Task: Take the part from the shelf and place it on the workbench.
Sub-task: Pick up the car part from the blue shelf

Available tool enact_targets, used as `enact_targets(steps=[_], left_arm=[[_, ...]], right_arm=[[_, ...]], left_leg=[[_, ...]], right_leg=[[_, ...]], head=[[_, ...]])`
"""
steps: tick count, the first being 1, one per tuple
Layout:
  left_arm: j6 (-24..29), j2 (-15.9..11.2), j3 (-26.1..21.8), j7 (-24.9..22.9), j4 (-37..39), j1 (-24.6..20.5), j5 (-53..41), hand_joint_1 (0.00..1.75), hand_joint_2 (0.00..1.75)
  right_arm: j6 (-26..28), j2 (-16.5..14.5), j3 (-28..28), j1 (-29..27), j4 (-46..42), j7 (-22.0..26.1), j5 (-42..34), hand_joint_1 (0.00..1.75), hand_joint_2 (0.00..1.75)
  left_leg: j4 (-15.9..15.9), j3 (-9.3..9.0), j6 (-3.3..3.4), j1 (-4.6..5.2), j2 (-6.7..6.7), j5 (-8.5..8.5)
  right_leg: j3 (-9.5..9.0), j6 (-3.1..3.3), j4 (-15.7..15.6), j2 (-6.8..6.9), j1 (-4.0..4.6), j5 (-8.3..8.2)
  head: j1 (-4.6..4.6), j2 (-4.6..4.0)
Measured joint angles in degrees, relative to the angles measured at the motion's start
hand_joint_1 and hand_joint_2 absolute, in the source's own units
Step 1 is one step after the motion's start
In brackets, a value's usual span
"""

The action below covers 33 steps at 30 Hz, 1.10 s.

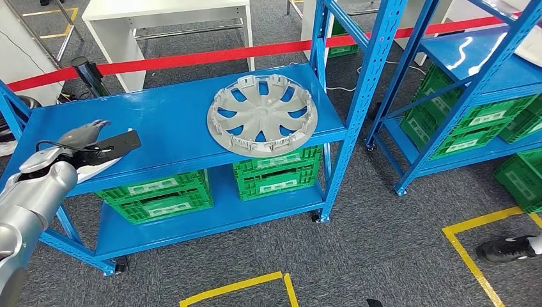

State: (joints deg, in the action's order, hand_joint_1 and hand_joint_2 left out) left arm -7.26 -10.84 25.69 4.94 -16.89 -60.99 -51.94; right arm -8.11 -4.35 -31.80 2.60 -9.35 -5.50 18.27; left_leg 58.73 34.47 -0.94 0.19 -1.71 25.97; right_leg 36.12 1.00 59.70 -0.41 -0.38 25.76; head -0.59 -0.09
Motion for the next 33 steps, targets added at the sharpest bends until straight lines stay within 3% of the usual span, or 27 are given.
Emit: enact_targets(steps=[3, 7, 9, 11, 12, 14, 16, 17, 18, 20, 21, 22, 23, 25, 26, 27, 29, 30, 31, 33], left_arm=[[0.2, 0.1, 0.1, -1.3, 0.1, 0.0, -0.8, 0.00, 0.00], [2.4, 0.1, 0.1, -2.4, 0.1, 0.1, -0.4, 0.00, 0.00], [4.5, 0.0, 0.0, -2.9, 0.1, 0.3, 0.2, 0.00, 0.00], [6.6, 0.0, -0.1, -3.1, 0.0, 0.4, 0.6, 0.00, 0.00], [7.5, -0.1, -0.2, -3.1, -0.1, 0.3, 0.7, 0.00, 0.00], [8.6, -0.2, -0.5, -3.2, -0.2, 0.1, 0.9, 0.00, 0.00], [8.9, -0.3, -0.8, -3.2, -0.2, 0.5, 0.9, 0.00, 0.00], [9.0, -0.3, -0.9, -3.1, -0.2, 0.8, 0.9, 0.00, 0.00], [9.0, -0.4, -1.0, -3.1, -0.2, 1.1, 0.9, 0.00, 0.00], [9.0, -0.4, -1.1, -3.1, -0.2, 1.4, 0.9, 0.00, 0.00], [9.1, -0.5, -1.2, -3.1, -0.2, 1.5, 0.9, 0.00, 0.00], [9.1, -0.5, -1.3, -3.1, -0.2, 1.5, 0.9, 0.00, 0.00], [9.1, -0.6, -1.3, -3.1, -0.3, 1.5, 0.9, 0.00, 0.00], [9.2, -0.6, -1.4, -3.0, -0.4, 1.6, 0.9, 0.00, 0.00], [9.3, -0.6, -1.4, -3.0, -0.5, 1.6, 0.9, 0.00, 0.00], [9.3, -0.7, -1.5, -3.0, -0.5, 1.6, 0.9, 0.00, 0.00], [9.4, -0.7, -1.5, -3.0, -0.5, 1.6, 0.9, 0.00, 0.00], [9.4, -0.7, -1.5, -3.0, -0.5, 1.8, 0.9, 0.00, 0.00], [9.4, -0.7, -1.5, -3.0, -0.4, 2.1, 0.9, 0.00, 0.00], [9.4, -0.7, -1.5, -3.0, -0.2, 2.7, 0.9, 0.00, 0.00]], right_arm=[[0.1, 0.0, -0.2, 0.0, 0.0, 0.0, 0.2, 0.00, 0.00], [0.3, 0.0, -0.4, 0.0, 0.0, 0.0, 0.3, 0.00, 0.00], [0.3, -0.1, -0.5, 0.0, 0.0, 0.0, 0.4, 0.00, 0.00], [0.4, -0.2, -0.5, -0.1, 0.0, 0.0, 0.5, 0.00, 0.00], [0.4, -0.2, -0.5, 0.0, 0.0, 0.0, 0.7, 0.00, 0.00], [0.4, -0.2, -0.5, 0.1, 0.0, 0.1, 1.1, 0.00, 0.00], [0.3, -0.2, -0.5, 0.0, 0.0, 0.1, 1.3, 0.00, 0.00], [0.3, -0.2, -0.5, -0.2, 0.0, 0.1, 1.3, 0.00, 0.00], [0.3, -0.2, -0.5, -0.3, 0.0, 0.1, 1.4, 0.00, 0.00], [0.3, -0.1, -0.5, -0.4, 0.0, 0.1, 1.4, 0.00, 0.00], [0.3, -0.3, -0.5, -0.4, 0.0, 0.1, 1.4, 0.00, 0.00], [0.3, -0.4, -0.5, -0.4, 0.0, 0.1, 1.4, 0.00, 0.00], [0.3, -0.5, -0.5, -0.4, 0.0, 0.1, 1.4, 0.00, 0.00], [0.3, -0.5, -0.6, -0.4, 0.0, 0.1, 1.4, 0.00, 0.00], [0.3, -0.4, -0.6, -0.5, 0.0, 0.1, 1.4, 0.00, 0.00], [0.3, -0.4, -0.6, -0.6, -0.1, 0.1, 1.4, 0.00, 0.00], [0.2, -0.4, -0.6, -0.7, -0.1, 0.1, 1.5, 0.00, 0.00], [0.2, -0.4, -0.6, -0.8, -0.1, 0.0, 1.5, 0.00, 0.00], [0.2, -0.4, -0.6, -0.9, -0.1, 0.0, 1.5, 0.00, 0.00], [0.2, -0.4, -0.6, -1.1, -0.1, 0.0, 1.5, 0.00, 0.00]], left_leg=[[0.0, 0.00, 0.00, 0.00, 0.00, 0.00], [0.0, 0.01, 0.00, 0.00, 0.00, 0.00], [-0.4, 0.05, 0.68, 0.17, 0.03, 0.30], [-1.6, -1.26, 1.83, 0.04, 0.00, 0.70], [-2.2, -2.17, 2.21, -0.20, -0.01, 0.87], [-2.5, -3.18, 2.35, -0.50, 0.05, 1.08], [-2.4, -3.44, 1.91, -0.81, 0.01, 1.48], [-2.3, -3.62, 1.48, -1.11, -0.10, 1.77], [-2.1, -3.87, 0.93, -1.57, -0.24, 2.18], [-1.1, -4.43, -0.57, -2.71, -0.45, 3.57], [-0.4, -4.60, -1.39, -3.14, -0.50, 4.38], [0.1, -4.45, -2.14, -3.26, -0.50, 5.15], [0.3, -4.46, -2.73, -3.22, -0.50, 5.74], [0.5, -4.72, -3.54, -3.12, -0.56, 5.70], [1.7, -4.42, -3.82, -3.22, -0.39, 4.74], [4.4, -3.05, -4.01, -3.24, 0.04, 3.17], [11.6, 2.02, -3.93, -3.03, 1.08, 1.21], [14.6, 4.77, -3.73, -2.81, 1.39, 2.06], [16.3, 7.04, -3.44, -2.55, 1.47, 4.22], [15.5, 10.02, -2.50, -1.99, 1.47, 8.96]], right_leg=[[0.00, 0.00, 0.0, 0.00, 0.00, 0.00], [0.00, 0.00, 0.0, 0.00, 0.00, 0.00], [-0.17, -0.49, 0.4, 0.06, -0.10, -0.73], [0.07, -1.07, 1.5, 0.15, -0.10, -1.39], [0.65, -1.11, 2.6, 0.15, -0.07, -1.03], [3.46, -1.25, 7.5, 0.08, -0.27, 1.69], [7.41, -1.79, 13.7, 0.08, -0.84, 4.32], [8.47, -2.19, 14.9, 0.09, -1.19, 4.33], [8.51, -2.67, 14.2, 0.11, -1.58, 3.33], [5.82, -4.25, 7.7, 0.08, -2.60, -0.27], [4.62, -4.83, 4.7, -0.17, -2.93, -0.81], [3.81, -4.71, 3.0, -0.31, -3.12, -0.71], [3.61, -4.15, 2.8, -0.49, -3.15, 0.12], [3.12, -2.10, 3.3, -0.46, -3.00, 1.33], [2.54, -1.45, 3.3, -0.52, -2.95, 1.77], [1.69, -0.96, 3.0, -0.54, -2.83, 2.29], [-0.66, -0.24, 1.9, -0.59, -2.56, 3.45], [-2.16, 0.01, 1.2, -0.59, -2.37, 4.12], [-3.78, 0.22, 0.5, -0.64, -2.16, 4.81], [-7.53, 0.43, -0.9, -0.76, -1.63, 6.46]], head=[[0.00, 0.00], [0.00, 0.00], [0.01, 0.00], [-0.02, 0.00], [-0.08, 0.00], [-0.14, 0.00], [-0.14, 0.00], [-0.13, 0.00], [-0.14, 0.00], [-0.17, 0.00], [-0.41, 0.00], [-0.61, 0.00], [-0.65, 0.00], [-0.37, 0.00], [-0.09, 0.00], [0.07, 0.00], [0.30, 0.00], [0.34, 0.00], [0.35, 0.00], [0.36, 0.00]])
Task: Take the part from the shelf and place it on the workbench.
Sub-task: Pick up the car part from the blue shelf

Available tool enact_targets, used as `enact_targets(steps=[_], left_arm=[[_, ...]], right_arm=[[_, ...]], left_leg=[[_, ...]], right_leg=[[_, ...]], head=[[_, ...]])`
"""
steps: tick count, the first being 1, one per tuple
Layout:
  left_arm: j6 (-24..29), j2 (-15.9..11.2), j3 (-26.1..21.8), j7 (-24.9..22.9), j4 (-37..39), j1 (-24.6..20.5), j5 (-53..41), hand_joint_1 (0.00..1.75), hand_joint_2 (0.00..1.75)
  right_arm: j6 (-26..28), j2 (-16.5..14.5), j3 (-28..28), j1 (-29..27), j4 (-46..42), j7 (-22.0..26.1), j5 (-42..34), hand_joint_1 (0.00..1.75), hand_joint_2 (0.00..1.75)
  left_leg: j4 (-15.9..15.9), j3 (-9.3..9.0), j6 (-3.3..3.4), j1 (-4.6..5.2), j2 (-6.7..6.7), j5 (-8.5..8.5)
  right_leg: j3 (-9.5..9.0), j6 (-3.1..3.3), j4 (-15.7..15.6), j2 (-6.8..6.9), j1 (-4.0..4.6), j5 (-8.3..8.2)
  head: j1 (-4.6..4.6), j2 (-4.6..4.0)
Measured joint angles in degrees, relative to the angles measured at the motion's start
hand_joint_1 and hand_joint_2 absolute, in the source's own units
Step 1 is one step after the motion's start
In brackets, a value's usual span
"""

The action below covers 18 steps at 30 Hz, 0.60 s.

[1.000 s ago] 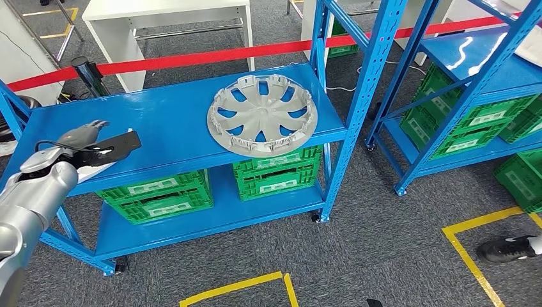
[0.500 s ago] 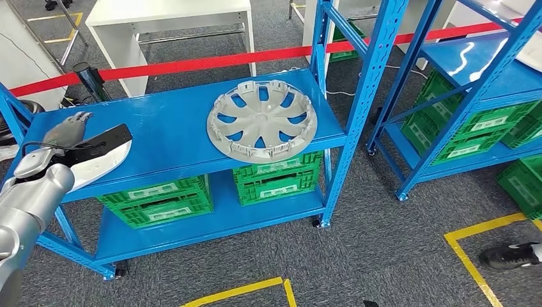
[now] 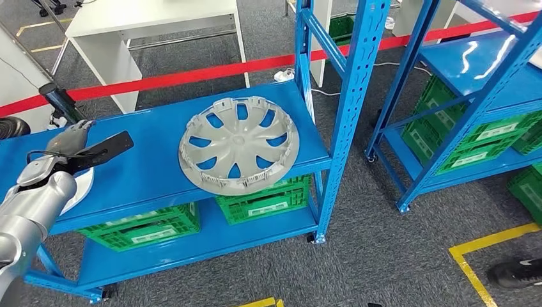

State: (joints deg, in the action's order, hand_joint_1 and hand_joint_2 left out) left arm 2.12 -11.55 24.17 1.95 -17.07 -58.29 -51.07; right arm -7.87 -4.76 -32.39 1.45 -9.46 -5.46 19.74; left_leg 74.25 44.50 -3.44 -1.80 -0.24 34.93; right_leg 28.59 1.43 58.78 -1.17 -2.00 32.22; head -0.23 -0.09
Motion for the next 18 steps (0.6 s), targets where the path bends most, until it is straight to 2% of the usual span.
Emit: enact_targets(steps=[1, 2, 4, 5, 6, 8, 9, 10, 11, 13, 14, 15, 16, 18], left_arm=[[0.0, 0.0, 0.0, 0.0, 0.1, 0.2, 0.0, 0.00, 0.00], [0.0, -0.1, 0.0, 0.0, 0.2, 0.3, -0.1, 0.00, 0.00], [-0.2, -0.4, 0.0, 0.3, 0.4, 0.5, -0.5, 0.00, 0.00], [-0.5, -0.6, 0.0, 0.5, 0.5, 0.7, -0.7, 0.00, 0.00], [-0.7, -0.8, 0.0, 0.7, 0.6, 0.8, -0.8, 0.00, 0.00], [-1.0, -0.9, -0.2, 1.3, 0.1, 0.3, -0.6, 0.00, 0.00], [-1.0, -0.8, -0.4, 1.8, -0.2, -0.1, -0.3, 0.00, 0.00], [-1.1, -0.7, -0.7, 2.1, -0.4, -0.5, 0.1, 0.00, 0.00], [-1.1, -0.6, -1.0, 2.4, -0.5, -0.7, 0.3, 0.00, 0.00], [-1.2, -0.4, -1.4, 2.9, -0.4, -0.6, 0.7, 0.00, 0.00], [-1.2, -0.3, -1.5, 3.0, -0.4, -0.4, 0.8, 0.00, 0.00], [-1.2, -0.1, -1.6, 3.0, -0.4, -0.2, 0.9, 0.00, 0.00], [-1.2, -0.1, -1.7, 3.0, -0.4, 0.0, 1.0, 0.00, 0.00], [-1.2, 0.0, -2.1, 3.0, -0.3, 0.2, 1.2, 0.00, 0.00]], right_arm=[[0.0, 0.0, 0.0, -0.1, 0.0, 0.0, 0.0, 0.00, 0.00], [0.0, 0.0, 0.0, -0.1, 0.0, 0.0, 0.0, 0.00, 0.00], [0.1, -0.2, 0.0, -0.1, 0.1, -0.2, 0.0, 0.00, 0.00], [0.2, -0.3, -0.1, 0.0, 0.2, -0.3, 0.0, 0.00, 0.00], [0.2, -0.3, -0.2, 0.2, 0.2, -0.3, -0.1, 0.00, 0.00], [0.3, 0.0, -0.3, 0.8, 0.0, -0.3, -0.1, 0.00, 0.00], [0.3, 0.1, -0.3, 1.1, -0.1, -0.2, -0.1, 0.00, 0.00], [0.3, 0.2, -0.3, 1.4, -0.2, -0.1, -0.1, 0.00, 0.00], [0.3, 0.3, -0.4, 1.6, -0.3, -0.1, -0.1, 0.00, 0.00], [0.3, 0.3, -0.6, 1.8, -0.3, -0.1, -0.1, 0.00, 0.00], [0.3, 0.3, -0.7, 1.7, -0.3, -0.1, -0.1, 0.00, 0.00], [0.3, 0.3, -0.8, 1.5, -0.3, -0.2, -0.1, 0.00, 0.00], [0.3, 0.3, -0.9, 1.3, -0.3, -0.2, 0.0, 0.00, 0.00], [0.3, 0.4, -1.0, 0.8, -0.3, -0.2, 0.1, 0.00, 0.00]], left_leg=[[-2.3, 0.68, 0.68, 0.40, -0.05, 0.49], [-5.5, 0.95, 1.56, 0.88, -0.20, -1.75], [-13.2, 0.94, 3.49, 2.26, -0.87, -12.83], [-15.5, 0.81, 3.98, 2.78, -1.33, -17.80], [-16.2, 0.74, 3.92, 3.14, -1.66, -20.31], [-14.7, 0.32, 3.42, 2.95, -2.00, -19.23], [-14.3, 0.01, 3.46, 2.79, -1.98, -18.23], [-14.4, -0.46, 3.85, 2.66, -1.96, -17.58], [-14.5, -1.01, 4.20, 2.61, -1.84, -16.98], [-14.6, -1.81, 4.78, 2.76, -1.54, -15.95], [-14.6, -2.09, 4.96, 2.89, -1.48, -15.51], [-14.5, -2.36, 5.10, 3.05, -1.53, -15.15], [-14.5, -2.73, 5.19, 3.23, -1.62, -14.82], [-14.4, -3.54, 5.22, 3.55, -1.75, -14.29]], right_leg=[[-1.98, 0.03, -0.5, -0.07, 0.30, 0.86], [-3.96, 0.05, -1.0, -0.11, 0.60, 1.81], [-7.15, -0.05, -1.3, -0.32, 1.06, 4.09], [-8.38, -0.15, -1.4, -0.50, 1.29, 5.47], [-9.47, -0.15, -1.5, -0.68, 1.44, 6.91], [-11.77, -0.26, -2.4, -0.82, 1.69, 9.06], [-12.33, -0.37, -2.1, -0.60, 1.67, 9.83], [-11.85, -0.65, -0.5, -0.28, 1.66, 10.74], [-10.04, -0.90, 2.8, 0.09, 1.62, 11.99], [-3.70, -1.13, 11.4, 0.68, 1.78, 14.14], [-0.62, -1.07, 14.4, 0.76, 1.92, 13.98], [1.51, -0.86, 15.2, 0.78, 2.08, 12.57], [2.71, -0.49, 14.0, 0.78, 2.30, 10.08], [2.67, 0.74, 7.5, 0.71, 2.89, 4.07]], head=[[0.00, 0.00], [0.00, 0.00], [0.03, 0.00], [0.08, 0.00], [0.20, 0.00], [0.41, 0.00], [0.38, 0.00], [0.26, 0.00], [0.18, 0.00], [0.04, 0.00], [0.04, 0.00], [0.02, 0.00], [0.03, 0.00], [0.08, 0.00]])
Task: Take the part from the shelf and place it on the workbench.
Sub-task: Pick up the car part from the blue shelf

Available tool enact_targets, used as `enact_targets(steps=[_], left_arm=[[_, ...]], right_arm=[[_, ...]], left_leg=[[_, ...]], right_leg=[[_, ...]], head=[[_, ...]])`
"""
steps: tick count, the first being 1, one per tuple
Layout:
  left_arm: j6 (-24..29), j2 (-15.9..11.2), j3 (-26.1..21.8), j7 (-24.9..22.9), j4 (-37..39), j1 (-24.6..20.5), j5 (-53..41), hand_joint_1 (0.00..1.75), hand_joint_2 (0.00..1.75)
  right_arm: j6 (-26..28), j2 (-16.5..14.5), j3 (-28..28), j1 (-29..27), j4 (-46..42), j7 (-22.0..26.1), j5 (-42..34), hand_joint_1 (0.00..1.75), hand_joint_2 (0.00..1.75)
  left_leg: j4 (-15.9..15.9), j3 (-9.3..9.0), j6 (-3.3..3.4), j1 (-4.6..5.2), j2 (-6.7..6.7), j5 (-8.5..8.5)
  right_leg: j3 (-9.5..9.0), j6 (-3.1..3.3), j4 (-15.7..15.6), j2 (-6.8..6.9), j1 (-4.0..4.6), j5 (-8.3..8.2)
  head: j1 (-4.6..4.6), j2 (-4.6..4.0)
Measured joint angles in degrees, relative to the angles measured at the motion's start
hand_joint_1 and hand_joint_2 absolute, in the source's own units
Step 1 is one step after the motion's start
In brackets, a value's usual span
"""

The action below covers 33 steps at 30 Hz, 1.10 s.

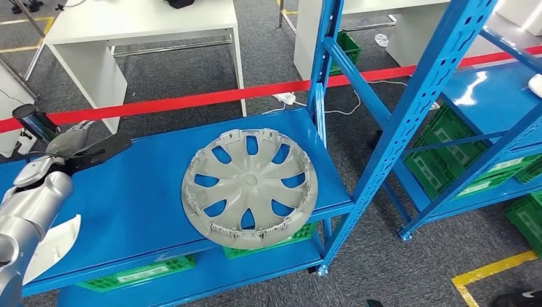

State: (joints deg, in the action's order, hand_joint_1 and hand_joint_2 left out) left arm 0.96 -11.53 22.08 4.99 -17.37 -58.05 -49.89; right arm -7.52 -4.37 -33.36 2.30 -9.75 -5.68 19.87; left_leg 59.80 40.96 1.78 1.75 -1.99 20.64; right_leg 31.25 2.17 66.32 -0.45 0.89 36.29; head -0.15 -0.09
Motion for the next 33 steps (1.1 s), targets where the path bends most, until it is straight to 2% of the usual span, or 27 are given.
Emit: enact_targets(steps=[1, 2, 4, 6, 7, 8, 10, 11, 12, 13, 15, 16, 17, 18, 20, 22, 23, 25, 26, 27, 28, 29, 30, 31, 32, 33], left_arm=[[0.0, 0.0, -0.2, 0.1, 0.1, 0.1, 0.0, 0.00, 0.00], [0.0, 0.0, -0.4, 0.1, 0.1, 0.2, 0.0, 0.00, 0.00], [0.0, 0.0, -0.6, 0.3, 0.2, 0.4, 0.0, 0.00, 0.00], [0.0, -0.2, -0.7, 0.4, 0.0, 0.6, 0.0, 0.00, 0.00], [0.0, -0.3, -0.8, 0.5, 0.0, 0.5, 0.0, 0.00, 0.00], [0.1, -0.4, -0.8, 0.5, 0.0, 0.5, 0.0, 0.00, 0.00], [0.1, -0.5, -0.8, 0.5, 0.1, 0.5, 0.0, 0.00, 0.00], [0.1, -0.5, -0.8, 0.5, 0.1, 0.7, 0.0, 0.00, 0.00], [0.1, -0.5, -0.8, 0.5, 0.2, 1.0, 0.0, 0.00, 0.00], [0.1, -0.5, -0.8, 0.5, 0.2, 1.1, 0.0, 0.00, 0.00], [0.1, -0.5, -0.8, 0.5, 0.2, 1.1, 0.0, 0.00, 0.00], [0.1, -0.5, -0.8, 0.5, 0.2, 1.0, 0.0, 0.00, 0.00], [0.1, -0.5, -0.9, 0.5, 0.2, 0.9, 0.0, 0.00, 0.00], [0.1, -0.5, -0.9, 0.5, 0.2, 0.9, 0.0, 0.00, 0.00], [0.1, -0.5, -0.9, 0.5, 0.2, 1.0, 0.0, 0.00, 0.00], [0.1, -0.5, -1.0, 0.5, 0.0, 1.0, 0.0, 0.00, 0.00], [0.1, -0.5, -1.0, 0.5, 0.0, 0.9, 0.0, 0.00, 0.00], [0.1, -0.5, -1.0, 0.6, 0.0, 0.9, 0.0, 0.00, 0.00], [0.1, -0.5, -1.0, 0.6, 0.0, 1.0, 0.0, 0.00, 0.00], [0.1, -0.4, -1.0, 0.6, 0.0, 1.0, 0.0, 0.00, 0.00], [0.1, -0.4, -1.0, 0.6, 0.0, 1.1, 0.0, 0.00, 0.00], [0.1, -0.3, -1.0, 0.6, 0.0, 1.1, 0.0, 0.00, 0.00], [0.1, -0.3, -1.0, 0.6, 0.0, 1.1, 0.0, 0.00, 0.00], [0.1, -0.3, -1.0, 0.6, 0.0, 1.1, 0.0, 0.00, 0.00], [0.1, -0.3, -1.0, 0.6, 0.0, 1.0, 0.0, 0.00, 0.00], [0.1, -0.3, -1.1, 0.6, 0.0, 1.0, 0.0, 0.00, 0.00]], right_arm=[[0.0, 0.0, 0.0, -0.1, 0.0, 0.0, 0.1, 0.00, 0.00], [0.0, 0.1, 0.0, -0.1, 0.0, 0.1, 0.2, 0.00, 0.00], [-0.1, 0.1, 0.0, 0.0, 0.0, 0.1, 0.3, 0.00, 0.00], [-0.1, 0.0, 0.0, 0.1, 0.0, 0.1, 0.4, 0.00, 0.00], [-0.1, 0.0, -0.1, 0.0, 0.0, 0.1, 0.4, 0.00, 0.00], [-0.1, 0.0, -0.1, 0.0, 0.0, 0.1, 0.4, 0.00, 0.00], [-0.2, 0.1, -0.1, -0.1, -0.1, 0.1, 0.4, 0.00, 0.00], [-0.2, 0.1, -0.1, -0.1, -0.1, 0.1, 0.4, 0.00, 0.00], [-0.2, 0.1, -0.1, -0.1, -0.1, 0.1, 0.4, 0.00, 0.00], [-0.2, 0.1, -0.1, -0.1, -0.1, 0.1, 0.4, 0.00, 0.00], [-0.2, 0.1, -0.1, -0.2, -0.1, 0.1, 0.4, 0.00, 0.00], [-0.2, 0.2, -0.1, -0.1, -0.1, 0.1, 0.4, 0.00, 0.00], [-0.2, 0.2, -0.1, -0.1, -0.1, 0.1, 0.4, 0.00, 0.00], [-0.2, 0.3, -0.1, -0.1, -0.1, 0.1, 0.4, 0.00, 0.00], [-0.2, 0.2, -0.1, 0.0, -0.1, 0.1, 0.4, 0.00, 0.00], [-0.2, 0.2, -0.1, 0.0, -0.1, 0.1, 0.4, 0.00, 0.00], [-0.2, 0.2, -0.1, 0.1, -0.1, 0.1, 0.4, 0.00, 0.00], [-0.2, 0.2, -0.1, 0.2, -0.1, 0.1, 0.4, 0.00, 0.00], [-0.2, 0.2, -0.1, 0.1, -0.1, 0.1, 0.4, 0.00, 0.00], [-0.2, 0.2, -0.1, 0.0, -0.1, 0.1, 0.4, 0.00, 0.00], [-0.2, 0.2, -0.1, -0.1, -0.1, 0.1, 0.4, 0.00, 0.00], [-0.2, 0.2, -0.1, -0.1, -0.1, 0.1, 0.4, 0.00, 0.00], [-0.2, 0.2, -0.1, -0.1, -0.1, 0.1, 0.4, 0.00, 0.00], [-0.2, 0.3, -0.1, -0.1, -0.1, 0.1, 0.4, 0.00, 0.00], [-0.2, 0.3, -0.1, 0.0, -0.1, 0.1, 0.4, 0.00, 0.00], [-0.2, 0.3, -0.1, 0.0, -0.1, 0.1, 0.4, 0.00, 0.00]], left_leg=[[0.0, -0.26, -0.07, 0.13, -0.06, 0.17], [0.0, -0.36, -0.25, 0.16, -0.10, 0.23], [-0.3, -0.39, -0.84, 0.03, -0.26, 0.01], [-0.3, -0.20, -1.50, 0.06, -0.21, 0.03], [0.8, 0.24, -1.98, 0.05, -0.02, 0.81], [2.9, 1.13, -2.56, -0.13, 0.28, 2.16], [9.8, 3.92, -3.90, -0.99, 0.95, 5.60], [12.7, 5.19, -4.46, -1.50, 1.21, 6.63], [13.9, 5.67, -4.99, -2.01, 1.43, 6.70], [13.0, 5.06, -5.49, -2.49, 1.62, 5.77], [5.8, 1.06, -6.51, -3.26, 2.05, 2.49], [2.3, -0.98, -6.60, -3.35, 2.15, 1.52], [-0.1, -2.34, -6.32, -3.32, 2.20, 1.20], [-1.0, -2.90, -5.80, -3.19, 2.18, 1.55], [-0.8, -2.86, -4.32, -3.03, 1.97, 2.09], [-0.9, -3.09, -3.24, -3.12, 1.84, 2.51], [-1.0, -3.31, -2.77, -3.13, 1.81, 2.71], [-1.0, -3.57, -2.07, -2.83, 1.79, 3.10], [-0.9, -3.67, -1.82, -2.61, 1.74, 3.28], [-0.9, -3.80, -1.62, -2.39, 1.64, 3.45], [-0.8, -3.96, -1.49, -2.17, 1.49, 3.61], [-0.7, -4.18, -1.43, -1.97, 1.33, 3.78], [-0.6, -4.42, -1.45, -1.82, 1.21, 3.94], [-0.5, -4.56, -1.57, -1.57, 1.13, 4.11], [-0.5, -4.62, -1.73, -1.42, 1.06, 4.22], [-0.4, -4.59, -1.81, -1.28, 1.03, 4.36]], right_leg=[[-0.35, 0.49, -2.9, 0.03, 0.21, -2.12], [-0.55, 0.82, -4.9, 0.06, 0.40, -3.32], [-0.66, 1.03, -6.2, 0.20, 0.51, -3.87], [-1.16, 1.18, -7.1, 0.35, 0.00, -4.68], [-1.46, 1.20, -7.5, 0.44, -0.42, -5.12], [-1.74, 1.15, -7.9, 0.53, -0.84, -5.46], [-1.87, 1.03, -8.0, 0.59, -1.34, -5.59], [-1.90, 0.84, -8.0, 0.61, -1.62, -5.52], [-2.00, 0.56, -8.0, 0.62, -1.94, -5.38], [-2.18, 0.18, -8.0, 0.63, -2.31, -5.18], [-2.77, -0.87, -7.9, 0.68, -2.97, -4.53], [-2.97, -1.47, -7.8, 0.72, -3.09, -4.16], [-3.09, -2.02, -7.8, 0.75, -3.05, -3.89], [-3.16, -2.47, -7.9, 0.79, -2.93, -3.72], [-3.46, -3.16, -8.4, 0.91, -2.84, -3.54], [-3.19, -3.63, -7.2, 0.99, -2.93, -2.59], [-2.01, -3.70, -4.8, 0.97, -2.92, -1.44], [2.59, -3.53, 3.2, 0.88, -2.65, 1.53], [5.16, -3.38, 7.0, 0.85, -2.45, 2.43], [6.99, -3.14, 9.1, 0.82, -2.24, 2.24], [7.77, -2.79, 8.9, 0.78, -2.01, 0.85], [7.39, -2.32, 6.5, 0.73, -1.78, -1.53], [6.19, -1.74, 2.5, 0.68, -1.51, -4.27], [4.89, -1.20, -1.3, 0.67, -1.21, -6.20], [3.85, -0.87, -4.2, 0.69, -1.00, -7.43], [3.26, -0.83, -5.9, 0.72, -0.87, -7.93]], head=[[0.08, 0.00], [0.16, 0.00], [0.25, 0.00], [0.23, 0.00], [0.33, 0.00], [0.41, 0.00], [0.58, 0.00], [0.59, 0.00], [0.59, 0.00], [0.59, 0.00], [0.62, 0.00], [0.76, 0.00], [0.81, 0.00], [0.85, 0.00], [0.77, 0.00], [0.68, 0.00], [0.59, 0.00], [0.44, 0.00], [0.39, 0.00], [0.38, 0.00], [0.37, 0.00], [0.35, 0.00], [0.34, 0.00], [0.33, 0.00], [0.34, 0.00], [0.36, 0.00]])
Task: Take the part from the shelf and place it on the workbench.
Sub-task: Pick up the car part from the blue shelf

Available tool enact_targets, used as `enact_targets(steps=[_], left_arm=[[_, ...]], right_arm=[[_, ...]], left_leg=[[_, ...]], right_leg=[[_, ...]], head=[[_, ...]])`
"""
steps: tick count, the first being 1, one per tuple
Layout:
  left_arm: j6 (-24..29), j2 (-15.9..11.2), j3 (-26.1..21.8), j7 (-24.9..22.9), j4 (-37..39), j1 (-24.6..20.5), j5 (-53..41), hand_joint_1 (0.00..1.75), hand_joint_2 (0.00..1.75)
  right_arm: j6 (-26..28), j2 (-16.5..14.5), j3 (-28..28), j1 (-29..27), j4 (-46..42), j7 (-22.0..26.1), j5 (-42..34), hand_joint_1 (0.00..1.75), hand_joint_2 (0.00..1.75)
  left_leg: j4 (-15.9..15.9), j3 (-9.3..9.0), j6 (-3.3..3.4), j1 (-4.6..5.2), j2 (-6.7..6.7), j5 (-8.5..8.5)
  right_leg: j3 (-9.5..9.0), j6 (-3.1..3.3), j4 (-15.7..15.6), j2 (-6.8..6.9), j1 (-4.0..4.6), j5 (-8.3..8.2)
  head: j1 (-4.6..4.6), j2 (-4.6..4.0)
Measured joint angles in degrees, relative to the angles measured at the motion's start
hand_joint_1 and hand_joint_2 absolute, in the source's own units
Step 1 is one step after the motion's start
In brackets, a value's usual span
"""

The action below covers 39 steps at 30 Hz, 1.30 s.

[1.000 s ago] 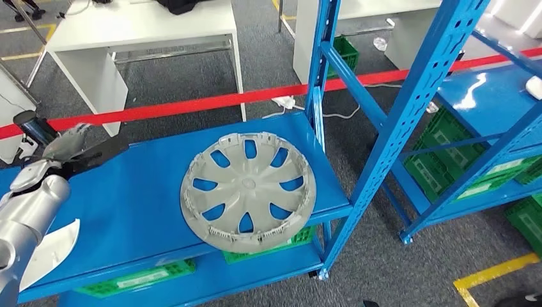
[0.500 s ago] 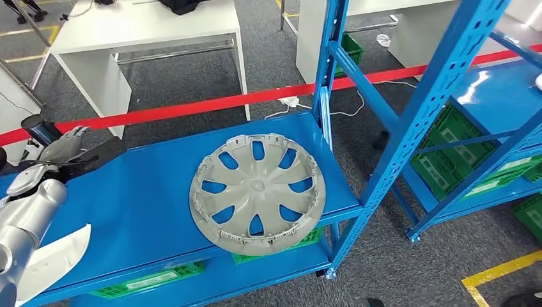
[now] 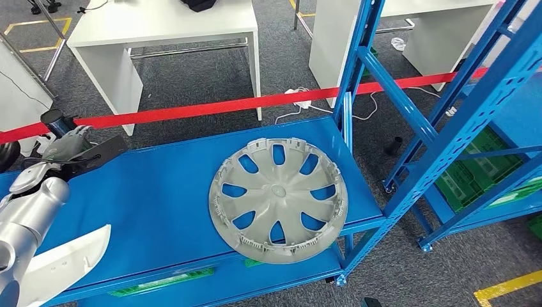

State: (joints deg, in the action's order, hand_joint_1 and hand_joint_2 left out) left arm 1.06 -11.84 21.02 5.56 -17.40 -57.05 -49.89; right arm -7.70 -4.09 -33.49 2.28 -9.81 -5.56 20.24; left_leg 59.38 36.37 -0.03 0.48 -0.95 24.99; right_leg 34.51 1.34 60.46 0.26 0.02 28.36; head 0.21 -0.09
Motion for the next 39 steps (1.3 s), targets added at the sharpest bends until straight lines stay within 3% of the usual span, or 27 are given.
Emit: enact_targets(steps=[4, 7, 9, 11, 13, 14, 17, 18, 19, 22, 24, 27, 28, 29, 30, 32, 34, 35, 37, 38, 39], left_arm=[[0.0, -0.2, 0.0, -0.1, 0.0, 0.0, 0.0, 0.00, 0.00], [0.1, -1.1, -0.2, -0.4, -0.1, 0.1, 0.4, 0.00, 0.00], [0.1, -1.7, -0.6, 0.0, -0.1, 0.1, 0.6, 0.00, 0.00], [0.1, -1.9, -0.9, 0.3, -0.1, 0.2, 0.7, 0.00, 0.00], [0.1, -1.9, -1.0, 0.4, -0.1, 0.6, 0.7, 0.00, 0.00], [0.0, -1.9, -1.0, 0.4, -0.1, 0.8, 0.7, 0.00, 0.00], [0.0, -2.0, -1.1, 0.3, -0.2, 1.1, 0.7, 0.00, 0.00], [0.0, -2.1, -1.1, 0.3, -0.2, 1.1, 0.7, 0.00, 0.00], [0.0, -2.2, -1.1, 0.3, -0.2, 1.1, 0.7, 0.00, 0.00], [0.0, -2.6, -1.1, 0.3, -0.2, 1.2, 0.7, 0.00, 0.00], [0.0, -2.8, -1.2, 0.2, -0.1, 1.2, 0.7, 0.00, 0.00], [0.0, -2.9, -1.2, 0.3, -0.1, 1.2, 0.7, 0.00, 0.00], [0.0, -2.9, -1.2, 0.3, 0.0, 1.3, 0.7, 0.00, 0.00], [0.0, -2.9, -1.2, 0.3, 0.0, 1.3, 0.7, 0.00, 0.00], [0.0, -2.9, -1.2, 0.3, 0.0, 1.4, 0.7, 0.00, 0.00], [0.0, -2.9, -1.2, 0.3, -0.1, 1.2, 0.7, 0.00, 0.00], [0.0, -2.9, -1.2, 0.3, -0.4, 1.0, 0.7, 0.00, 0.00], [0.0, -2.9, -1.2, 0.3, -0.5, 0.8, 0.7, 0.00, 0.00], [0.0, -2.9, -1.2, 0.3, -0.5, 0.5, 0.7, 0.00, 0.00], [0.0, -2.8, -1.3, 0.2, -0.5, 0.4, 0.7, 0.00, 0.00], [0.0, -2.8, -1.3, 0.2, -0.5, 0.4, 0.7, 0.00, 0.00]], right_arm=[[0.0, -0.1, 0.0, 0.0, 0.0, 0.0, 0.2, 0.00, 0.00], [-0.1, -0.2, 0.0, 0.0, 0.0, -0.1, 1.2, 0.00, 0.00], [-0.1, -0.3, 0.0, 0.0, 0.0, -0.1, 1.5, 0.00, 0.00], [-0.3, -0.3, 0.0, 0.0, 0.0, -0.1, 1.5, 0.00, 0.00], [-0.3, -0.3, 0.0, 0.0, 0.0, -0.1, 1.5, 0.00, 0.00], [-0.3, -0.2, 0.0, 0.0, 0.0, -0.1, 1.5, 0.00, 0.00], [-0.3, -0.3, 0.0, 0.2, 0.0, -0.1, 1.5, 0.00, 0.00], [-0.3, -0.3, 0.0, 0.2, 0.0, -0.1, 1.5, 0.00, 0.00], [-0.3, -0.4, 0.0, 0.2, 0.0, -0.1, 1.5, 0.00, 0.00], [-0.3, -0.3, 0.0, 0.3, 0.0, -0.1, 1.5, 0.00, 0.00], [-0.3, -0.3, 0.0, 0.4, 0.0, -0.1, 1.5, 0.00, 0.00], [-0.3, -0.3, 0.0, 0.3, 0.0, -0.1, 1.5, 0.00, 0.00], [-0.3, -0.3, 0.0, 0.3, 0.0, -0.1, 1.5, 0.00, 0.00], [-0.3, -0.3, 0.0, 0.3, 0.0, -0.1, 1.5, 0.00, 0.00], [-0.3, -0.3, 0.0, 0.4, 0.0, -0.1, 1.5, 0.00, 0.00], [-0.3, -0.3, 0.0, 0.4, 0.0, -0.1, 1.5, 0.00, 0.00], [-0.3, -0.5, 0.0, 0.4, 0.0, -0.1, 1.5, 0.00, 0.00], [-0.3, -0.5, 0.0, 0.4, 0.0, -0.1, 1.5, 0.00, 0.00], [-0.3, -0.5, 0.0, 0.4, 0.0, -0.1, 1.5, 0.00, 0.00], [-0.3, -0.5, 0.0, 0.4, 0.0, -0.1, 1.5, 0.00, 0.00], [-0.3, -0.5, 0.0, 0.3, 0.0, -0.2, 1.5, 0.00, 0.00]], left_leg=[[-0.2, -0.05, -0.02, 0.09, 0.00, -0.01], [-2.6, -1.61, 0.74, 0.12, 0.31, -1.01], [-5.3, -3.27, 1.26, -0.36, 0.71, -2.44], [-6.2, -3.55, 1.26, -0.77, 0.90, -2.92], [-5.7, -2.97, 0.79, -1.23, 0.88, -2.87], [-5.2, -2.53, 0.32, -1.64, 0.84, -2.76], [-2.4, -0.65, -1.90, -3.11, 0.77, -1.93], [-1.4, -0.07, -2.66, -3.29, 0.73, -1.61], [-0.5, 0.46, -3.32, -3.33, 0.66, -1.39], [0.5, 1.37, -4.54, -3.47, 0.54, -1.32], [2.8, 2.48, -4.69, -3.55, 0.72, 1.10], [12.8, 5.38, -4.27, -2.98, 0.86, 8.29], [15.4, 5.70, -3.99, -2.73, 0.85, 9.54], [16.2, 5.06, -3.50, -2.43, 0.84, 9.72], [15.0, 3.42, -2.86, -2.08, 0.83, 8.99], [7.9, -2.17, -1.10, -1.10, 0.86, 7.46], [2.2, -5.98, -0.24, -0.25, 1.09, 7.15], [1.1, -6.38, -0.19, 0.02, 1.21, 7.29], [0.2, -6.09, -0.17, 0.15, 1.30, 5.95], [-0.4, -5.99, 0.01, 0.05, 1.36, 5.15], [-0.9, -5.71, 0.28, -0.10, 1.41, 4.20]], right_leg=[[-0.28, -0.59, -0.7, -0.08, -0.06, -0.14], [-1.12, -1.03, -1.8, -0.36, -0.28, -0.60], [-0.64, -1.24, -0.1, -0.54, -0.19, 0.96], [2.15, -1.68, 5.9, -0.54, -0.62, 4.45], [4.56, -2.51, 10.9, -0.52, -1.38, 6.05], [4.48, -3.06, 10.7, -0.50, -1.80, 5.31], [0.36, -5.09, 2.9, -0.27, -2.90, 1.14], [-0.17, -5.25, 1.8, -0.41, -2.96, 0.52], [0.02, -4.84, 1.9, -0.62, -2.93, 0.68], [1.55, -2.10, 3.3, -1.07, -2.78, 0.99], [2.38, -0.89, 3.3, -0.94, -2.63, 0.26], [3.94, -0.02, 3.2, -0.75, -2.06, -1.09], [4.52, 0.15, 3.2, -0.69, -1.79, -1.54], [5.13, 0.29, 3.2, -0.65, -1.49, -2.03], [5.69, 0.38, 3.2, -0.64, -1.20, -2.52], [6.55, 0.41, 3.1, -0.62, -0.83, -3.54], [6.75, 0.00, 2.7, -0.55, -0.83, -4.53], [6.69, -0.35, 2.4, -0.49, -0.94, -5.03], [6.53, -1.20, 1.6, -0.41, -1.11, -5.91], [6.63, -1.55, 1.6, -0.41, -1.12, -5.59], [6.94, -1.81, 2.3, -0.42, -1.07, -4.24]], head=[[0.02, 0.00], [0.05, 0.00], [-0.01, 0.00], [-0.07, 0.00], [-0.07, 0.00], [-0.07, 0.00], [-0.16, 0.00], [-0.26, 0.00], [-0.34, 0.00], [-0.34, 0.00], [-0.32, 0.00], [-0.32, 0.00], [-0.33, 0.00], [-0.33, 0.00], [-0.34, 0.00], [-0.35, 0.00], [-0.36, 0.00], [-0.33, 0.00], [-0.26, 0.00], [-0.27, 0.00], [-0.32, 0.00]])
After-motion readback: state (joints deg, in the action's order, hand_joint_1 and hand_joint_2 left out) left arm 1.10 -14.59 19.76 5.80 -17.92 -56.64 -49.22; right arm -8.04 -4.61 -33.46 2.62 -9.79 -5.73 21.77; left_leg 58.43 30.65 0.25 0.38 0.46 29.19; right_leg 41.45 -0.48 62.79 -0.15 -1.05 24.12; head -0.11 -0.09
